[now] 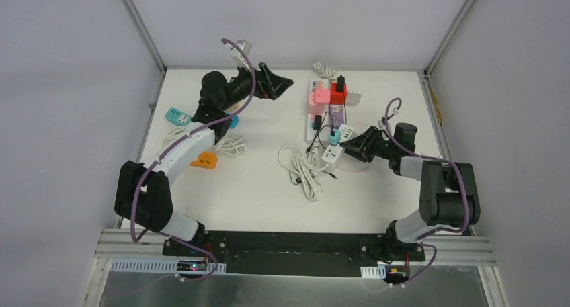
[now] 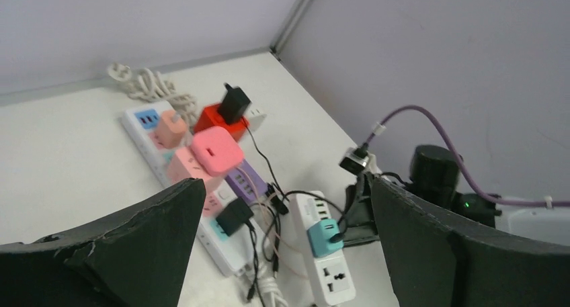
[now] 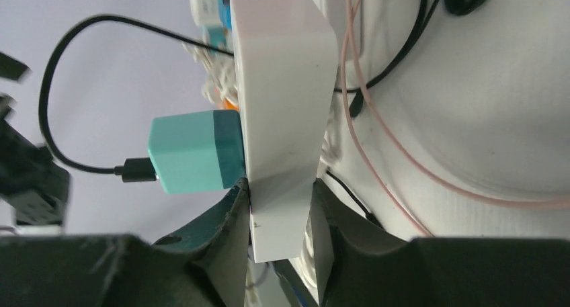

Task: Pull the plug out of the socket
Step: Pick up the socket from the center of the board, then place the socket at the center of the board.

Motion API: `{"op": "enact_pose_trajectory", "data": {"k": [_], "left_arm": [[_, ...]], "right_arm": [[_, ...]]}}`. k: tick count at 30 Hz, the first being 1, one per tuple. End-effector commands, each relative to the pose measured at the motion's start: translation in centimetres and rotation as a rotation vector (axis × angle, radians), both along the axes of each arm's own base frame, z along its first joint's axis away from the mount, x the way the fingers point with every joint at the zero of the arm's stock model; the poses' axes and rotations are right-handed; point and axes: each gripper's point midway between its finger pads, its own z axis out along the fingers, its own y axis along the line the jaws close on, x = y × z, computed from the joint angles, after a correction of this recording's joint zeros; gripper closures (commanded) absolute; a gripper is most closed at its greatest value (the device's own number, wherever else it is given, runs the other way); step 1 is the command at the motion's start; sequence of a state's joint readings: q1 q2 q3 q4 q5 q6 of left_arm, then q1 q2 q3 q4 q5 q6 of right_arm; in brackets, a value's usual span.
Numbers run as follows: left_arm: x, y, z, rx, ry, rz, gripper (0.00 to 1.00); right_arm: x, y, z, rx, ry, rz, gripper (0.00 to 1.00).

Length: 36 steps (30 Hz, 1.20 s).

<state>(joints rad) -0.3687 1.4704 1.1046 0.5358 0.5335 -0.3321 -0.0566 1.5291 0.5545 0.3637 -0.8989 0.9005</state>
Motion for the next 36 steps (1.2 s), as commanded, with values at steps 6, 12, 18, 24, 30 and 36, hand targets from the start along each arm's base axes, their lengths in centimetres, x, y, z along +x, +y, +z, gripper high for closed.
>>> {"op": "enact_pose_trajectory", "data": {"k": [6,12,18,24,30,36], "left_arm": [[-9.0,-7.3,-7.6,0.217,0.009,-0.202,0.02],[-12.0,-8.5,-13.2,0.283,0.104,-0.217,0.04],[-14.1,-8.2,-15.6,0.284,0.170,-0.221,0.05],[-16.0,-9.1,-16.4,0.238,0.211,-0.246,0.06],[-17.2,-9.5,-16.1,0.257,0.113,-0.260,0.06],[-17.8,-9.5,-15.7,0.262,-0.024,-0.291,0.06]], "right_arm": [[-5.3,2.9,-2.4,-0.084,-0.056,0.311,1.00],[-6.0,2.2,-3.5,-0.163,-0.040,0.314,0.56],[-6.1,1.7,-3.4,-0.205,-0.041,0.299,0.12],[-5.3,0.6,-1.2,-0.226,-0.141,0.302,0.07],[-5.6,-0.9,3.7,-0.241,-0.376,0.388,0.07],[-6.5,-1.7,9.4,-0.418,-0.698,0.520,0.07]]}}
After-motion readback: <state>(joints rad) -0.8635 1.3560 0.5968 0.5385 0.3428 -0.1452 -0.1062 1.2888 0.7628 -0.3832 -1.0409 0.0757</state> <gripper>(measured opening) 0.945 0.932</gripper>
